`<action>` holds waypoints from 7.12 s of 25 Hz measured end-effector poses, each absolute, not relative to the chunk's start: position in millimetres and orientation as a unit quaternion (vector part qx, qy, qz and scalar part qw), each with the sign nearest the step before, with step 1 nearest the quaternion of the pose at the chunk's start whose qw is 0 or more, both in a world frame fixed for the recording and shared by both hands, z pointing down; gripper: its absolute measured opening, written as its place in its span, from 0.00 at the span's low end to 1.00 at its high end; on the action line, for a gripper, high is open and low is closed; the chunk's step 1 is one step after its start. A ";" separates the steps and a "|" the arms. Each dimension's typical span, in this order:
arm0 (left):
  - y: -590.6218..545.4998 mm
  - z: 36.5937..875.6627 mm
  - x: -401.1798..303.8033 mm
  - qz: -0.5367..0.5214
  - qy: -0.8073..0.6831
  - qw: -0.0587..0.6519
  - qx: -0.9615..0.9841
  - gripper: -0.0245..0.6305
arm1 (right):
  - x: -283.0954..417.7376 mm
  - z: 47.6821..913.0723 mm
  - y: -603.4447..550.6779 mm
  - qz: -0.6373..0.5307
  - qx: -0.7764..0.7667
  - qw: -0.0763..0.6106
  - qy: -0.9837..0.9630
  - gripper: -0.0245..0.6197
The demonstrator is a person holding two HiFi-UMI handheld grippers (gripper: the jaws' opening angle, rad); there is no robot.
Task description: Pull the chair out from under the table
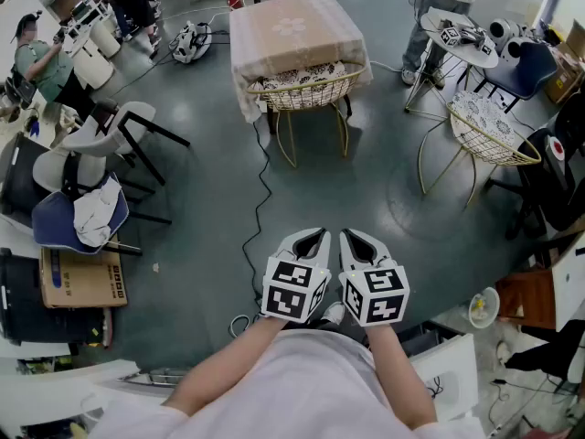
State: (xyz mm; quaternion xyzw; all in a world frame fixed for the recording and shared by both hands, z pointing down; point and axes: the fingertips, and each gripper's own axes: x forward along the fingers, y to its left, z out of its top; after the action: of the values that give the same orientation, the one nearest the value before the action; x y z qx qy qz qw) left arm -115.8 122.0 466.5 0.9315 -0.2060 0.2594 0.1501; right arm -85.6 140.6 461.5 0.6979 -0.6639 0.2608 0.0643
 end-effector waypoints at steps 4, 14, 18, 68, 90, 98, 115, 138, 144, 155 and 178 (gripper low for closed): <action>132.5 468.1 -112.8 0.264 -0.205 0.153 0.930 0.04 | -85.6 463.6 151.3 0.265 0.694 0.064 -0.667 0.04; 139.4 473.0 -102.5 0.281 -0.202 0.146 0.927 0.04 | -71.9 463.7 159.3 0.257 0.704 0.083 -0.656 0.04; 133.6 471.2 -95.0 0.272 -0.204 0.152 0.928 0.04 | -65.8 463.9 156.1 0.254 0.704 0.080 -0.658 0.04; -126.2 482.3 -27.3 0.242 -0.181 0.181 0.936 0.04 | -2.5 477.5 -97.2 0.255 0.701 0.162 -0.646 0.04; -224.1 498.2 29.0 0.282 -0.234 0.158 0.917 0.04 | 69.3 494.4 -195.3 0.231 0.638 0.207 -0.704 0.04; -261.1 519.0 60.6 0.340 -0.221 0.100 0.909 0.04 | 108.9 501.5 -231.5 0.201 0.610 0.263 -0.720 0.04; -324.9 553.6 95.1 0.411 -0.174 -0.011 0.895 0.05 | 138.6 544.6 -299.8 0.075 0.455 0.420 -0.782 0.05; -349.3 611.5 74.1 0.527 -0.036 -0.108 0.842 0.22 | 147.5 594.8 -319.1 -0.031 0.285 0.519 -0.805 0.18; -355.8 623.6 76.1 0.554 -0.009 -0.153 0.818 0.23 | 152.1 604.0 -327.6 -0.066 0.255 0.546 -0.795 0.20; -359.7 643.7 81.2 0.583 0.024 -0.186 0.790 0.22 | 151.3 629.2 -330.2 -0.095 0.210 0.573 -0.786 0.18; -360.5 644.3 82.0 0.599 0.025 -0.239 0.764 0.12 | 149.6 631.2 -331.6 -0.093 0.215 0.581 -0.779 0.10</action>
State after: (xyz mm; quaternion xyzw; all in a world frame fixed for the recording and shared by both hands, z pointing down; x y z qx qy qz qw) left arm 82.0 -360.5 644.3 0.7635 0.0254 0.5995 -0.2389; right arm 149.6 -331.6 631.2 0.2149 -0.7792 -0.0930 0.5815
